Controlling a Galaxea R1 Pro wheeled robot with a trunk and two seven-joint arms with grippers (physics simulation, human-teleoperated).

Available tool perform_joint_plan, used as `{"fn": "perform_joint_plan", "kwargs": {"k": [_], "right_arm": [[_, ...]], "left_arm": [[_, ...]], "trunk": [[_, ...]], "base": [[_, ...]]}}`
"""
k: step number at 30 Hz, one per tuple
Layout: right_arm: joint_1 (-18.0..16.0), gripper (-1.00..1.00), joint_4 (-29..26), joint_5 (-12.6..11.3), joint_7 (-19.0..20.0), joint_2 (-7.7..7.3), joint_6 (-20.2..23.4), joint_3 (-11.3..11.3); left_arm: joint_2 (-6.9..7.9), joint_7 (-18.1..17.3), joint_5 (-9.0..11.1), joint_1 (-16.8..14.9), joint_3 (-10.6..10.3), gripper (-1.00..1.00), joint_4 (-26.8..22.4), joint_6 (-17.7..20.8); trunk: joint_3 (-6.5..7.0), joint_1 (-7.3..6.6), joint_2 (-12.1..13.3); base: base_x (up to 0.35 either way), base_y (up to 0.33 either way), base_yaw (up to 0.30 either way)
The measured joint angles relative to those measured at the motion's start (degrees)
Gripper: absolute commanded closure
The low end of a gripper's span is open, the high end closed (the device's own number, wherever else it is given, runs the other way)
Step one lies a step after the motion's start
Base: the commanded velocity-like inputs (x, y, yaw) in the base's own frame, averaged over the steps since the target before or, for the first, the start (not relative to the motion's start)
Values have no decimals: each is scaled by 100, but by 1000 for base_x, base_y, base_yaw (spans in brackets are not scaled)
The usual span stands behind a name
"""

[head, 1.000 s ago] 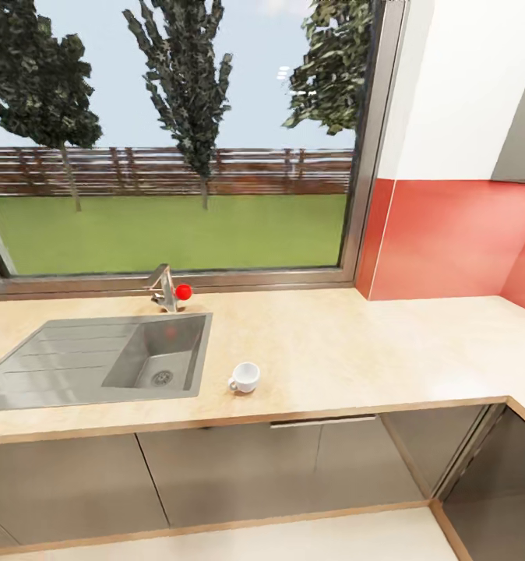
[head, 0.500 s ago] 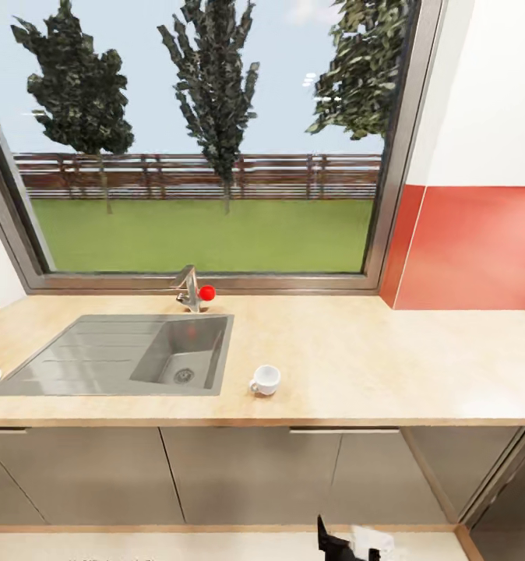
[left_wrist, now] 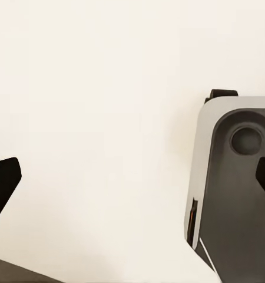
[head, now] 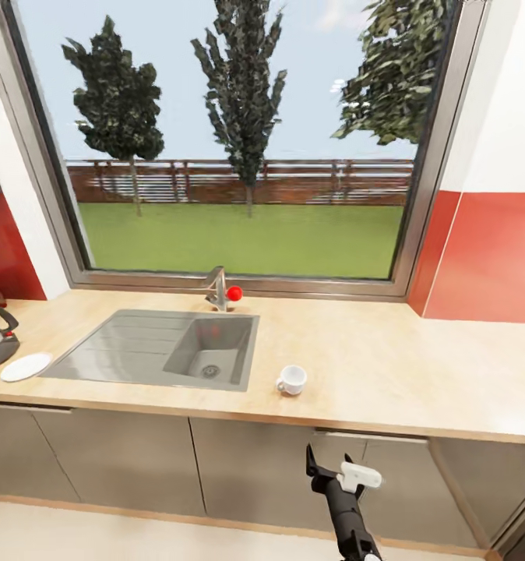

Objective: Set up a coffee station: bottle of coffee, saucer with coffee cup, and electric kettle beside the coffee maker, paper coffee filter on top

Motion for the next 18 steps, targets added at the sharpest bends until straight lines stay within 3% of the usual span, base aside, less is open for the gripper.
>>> {"fn": "perform_joint_plan", "kwargs": {"k": [6, 13, 16, 18], "right_arm": [[0, -100, -519, -10, 0, 3, 0, 1], [1, -100, -867, 3, 23, -12, 9, 3], [0, -100, -2015, 54, 14, -42, 209, -3], [-20, -100, -2585, 267, -1, -39, 885, -3]], "left_arm": [[-2, 0, 0, 0, 0, -100, 0, 1], [-2, -7, 0, -3, -8, -100, 3, -3], [-18, -8, -5, -1, -13, -100, 5, -8], [-30, -13, -7, 1, -16, -100, 6, -8]], "trunk": [[36, -2, -1], [46, -2, -1], [48, -2, -1], [47, -2, -1]], "base": [[-47, 48, 170], [-3, 3, 26], [0, 0, 0], [0, 0, 0]]}}
